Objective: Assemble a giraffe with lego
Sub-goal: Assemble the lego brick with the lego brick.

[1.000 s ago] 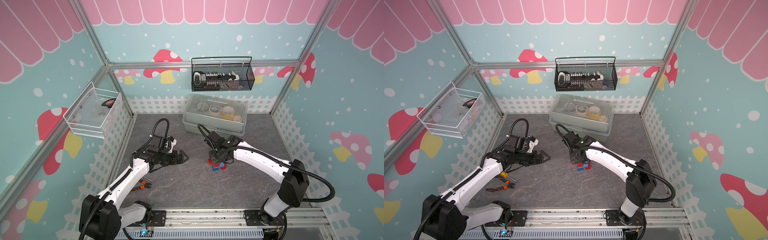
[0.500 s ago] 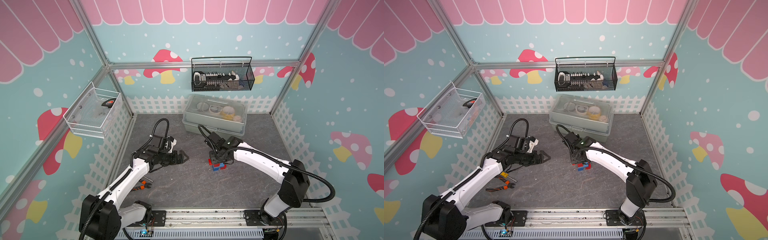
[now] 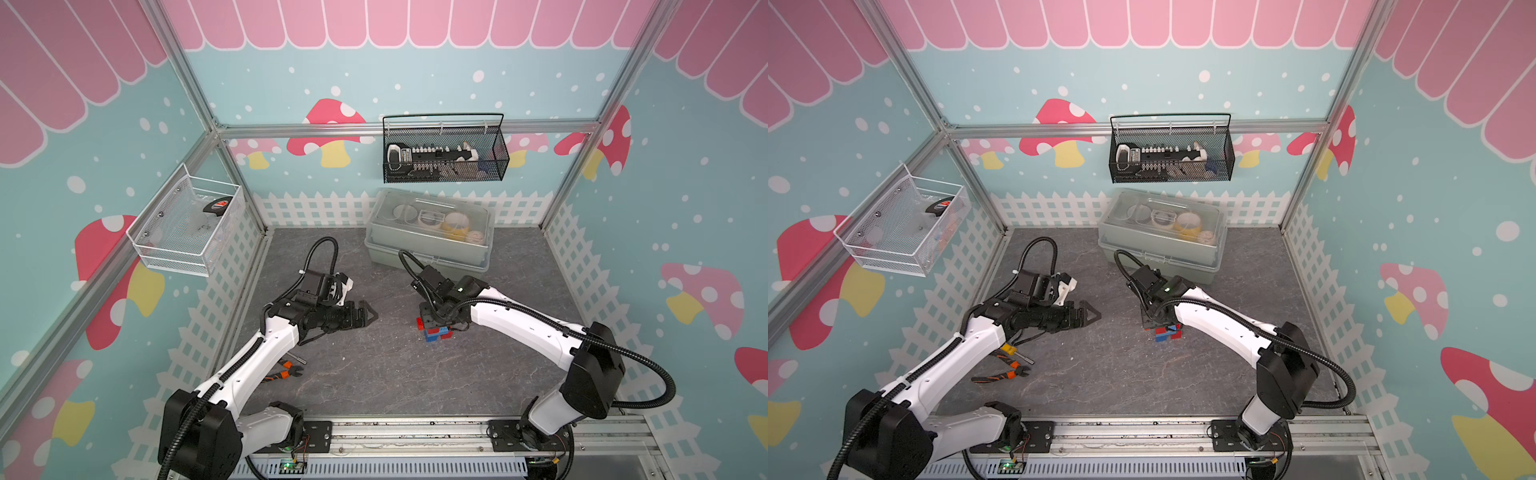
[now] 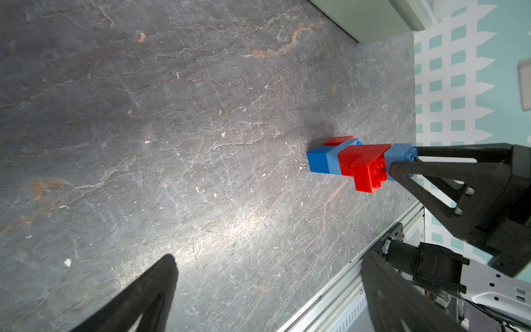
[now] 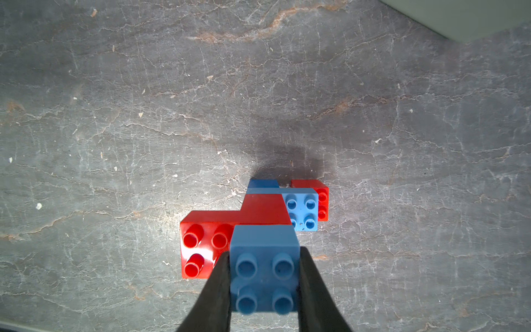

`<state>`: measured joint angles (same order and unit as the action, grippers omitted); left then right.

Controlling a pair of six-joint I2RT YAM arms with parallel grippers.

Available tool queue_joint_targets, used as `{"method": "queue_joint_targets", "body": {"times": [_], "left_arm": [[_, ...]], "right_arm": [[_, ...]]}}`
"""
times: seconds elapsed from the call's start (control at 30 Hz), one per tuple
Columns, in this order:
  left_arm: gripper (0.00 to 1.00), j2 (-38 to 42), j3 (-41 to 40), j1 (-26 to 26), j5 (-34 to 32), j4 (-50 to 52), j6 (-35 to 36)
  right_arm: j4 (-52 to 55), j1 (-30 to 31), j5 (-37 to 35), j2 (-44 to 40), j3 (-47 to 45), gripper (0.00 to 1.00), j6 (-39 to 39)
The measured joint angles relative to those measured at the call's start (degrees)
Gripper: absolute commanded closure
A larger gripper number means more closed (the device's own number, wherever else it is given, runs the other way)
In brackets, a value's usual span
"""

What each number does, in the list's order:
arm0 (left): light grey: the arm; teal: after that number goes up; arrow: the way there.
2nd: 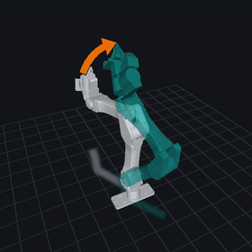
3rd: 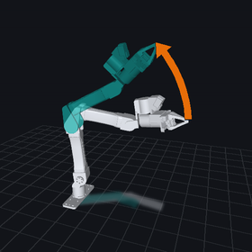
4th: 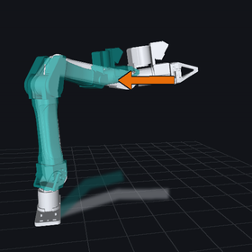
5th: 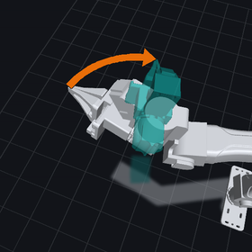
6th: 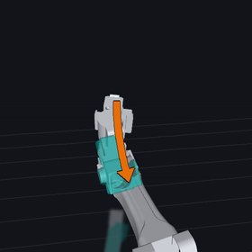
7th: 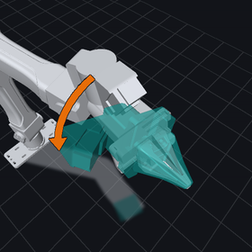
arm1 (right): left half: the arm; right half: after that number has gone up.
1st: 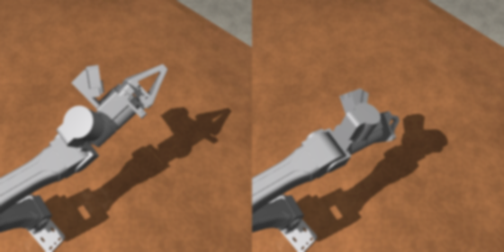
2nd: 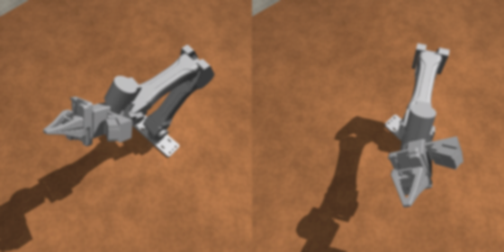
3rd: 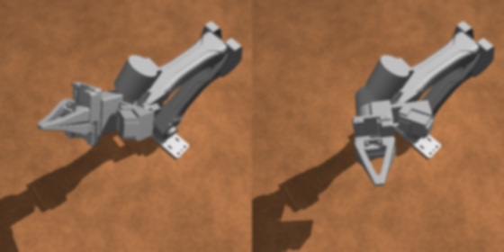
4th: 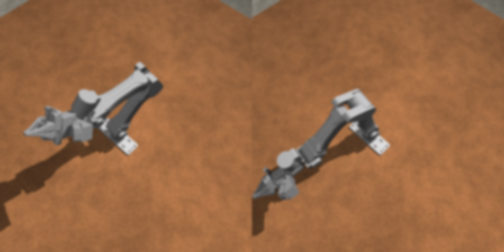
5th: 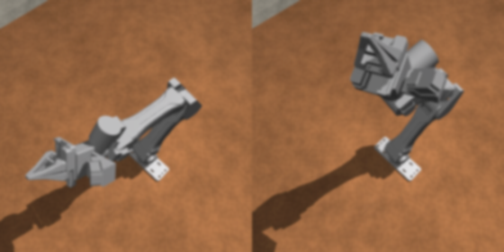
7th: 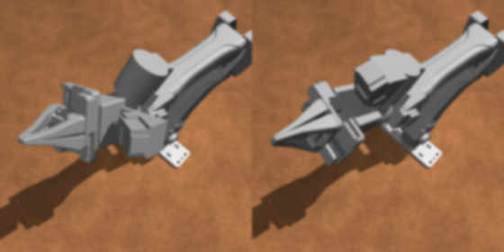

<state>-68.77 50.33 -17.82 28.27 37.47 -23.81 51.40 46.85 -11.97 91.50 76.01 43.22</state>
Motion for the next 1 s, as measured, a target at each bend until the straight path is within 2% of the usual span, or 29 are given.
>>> {"method": "queue_joint_targets", "body": {"times": [0.4, 1.0], "left_arm": [[0.01, 0.0, 0.0, 0.0, 0.0, 0.0, 0.0], [0.01, 0.0, 0.0, 0.0, 0.0, 0.0, 0.0]], "right_arm": [[0.3, -1.0, 1.4, 0.9, 1.0, 0.8, -0.9], [6.6, -2.2, 4.2, 4.6, 5.7, 0.81, -2.9]]}}
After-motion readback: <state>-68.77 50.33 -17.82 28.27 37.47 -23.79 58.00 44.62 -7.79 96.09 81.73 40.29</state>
